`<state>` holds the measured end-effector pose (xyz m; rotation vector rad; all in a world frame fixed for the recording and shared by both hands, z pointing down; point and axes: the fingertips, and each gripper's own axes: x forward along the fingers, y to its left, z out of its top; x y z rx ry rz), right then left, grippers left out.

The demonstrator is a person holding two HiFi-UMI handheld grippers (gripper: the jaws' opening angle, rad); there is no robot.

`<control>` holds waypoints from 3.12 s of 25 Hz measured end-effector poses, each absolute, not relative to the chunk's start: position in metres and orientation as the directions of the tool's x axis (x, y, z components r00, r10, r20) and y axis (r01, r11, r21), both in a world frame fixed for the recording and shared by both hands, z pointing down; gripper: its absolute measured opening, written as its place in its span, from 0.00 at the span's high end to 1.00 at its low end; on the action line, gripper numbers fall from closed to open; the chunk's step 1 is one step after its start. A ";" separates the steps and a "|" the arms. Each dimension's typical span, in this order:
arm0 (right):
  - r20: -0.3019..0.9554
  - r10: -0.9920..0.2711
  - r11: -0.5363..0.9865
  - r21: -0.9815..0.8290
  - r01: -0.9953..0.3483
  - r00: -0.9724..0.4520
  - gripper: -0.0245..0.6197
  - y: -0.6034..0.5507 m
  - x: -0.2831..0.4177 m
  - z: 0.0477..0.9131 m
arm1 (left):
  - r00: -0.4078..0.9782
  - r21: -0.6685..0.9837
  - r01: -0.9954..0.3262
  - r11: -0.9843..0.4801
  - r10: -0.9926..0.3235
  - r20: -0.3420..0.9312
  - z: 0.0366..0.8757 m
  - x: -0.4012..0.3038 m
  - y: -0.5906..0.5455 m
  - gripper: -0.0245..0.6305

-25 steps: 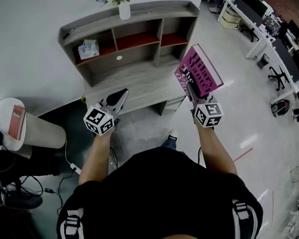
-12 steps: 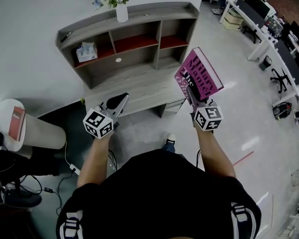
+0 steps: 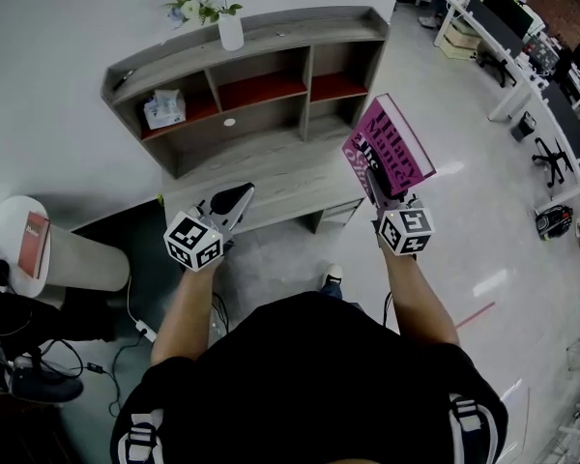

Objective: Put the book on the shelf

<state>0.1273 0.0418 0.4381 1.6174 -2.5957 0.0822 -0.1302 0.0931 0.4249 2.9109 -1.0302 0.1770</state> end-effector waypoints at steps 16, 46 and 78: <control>0.121 -0.875 0.470 -0.017 -0.882 -0.469 0.73 -0.029 0.163 0.449 | 0.742 0.038 -0.666 -0.745 -0.656 0.141 0.435 -0.099 0.029 0.94; 0.175 -0.841 0.507 -0.077 -0.858 -0.512 0.73 -0.129 0.209 0.483 | 0.714 0.062 -0.695 -0.716 -0.679 0.168 0.449 -0.053 -0.057 0.94; 0.166 -0.788 0.584 -0.098 -0.806 -0.592 0.73 -0.203 0.240 0.492 | 0.689 0.048 -0.717 -0.695 -0.697 0.201 0.453 0.008 -0.119 0.94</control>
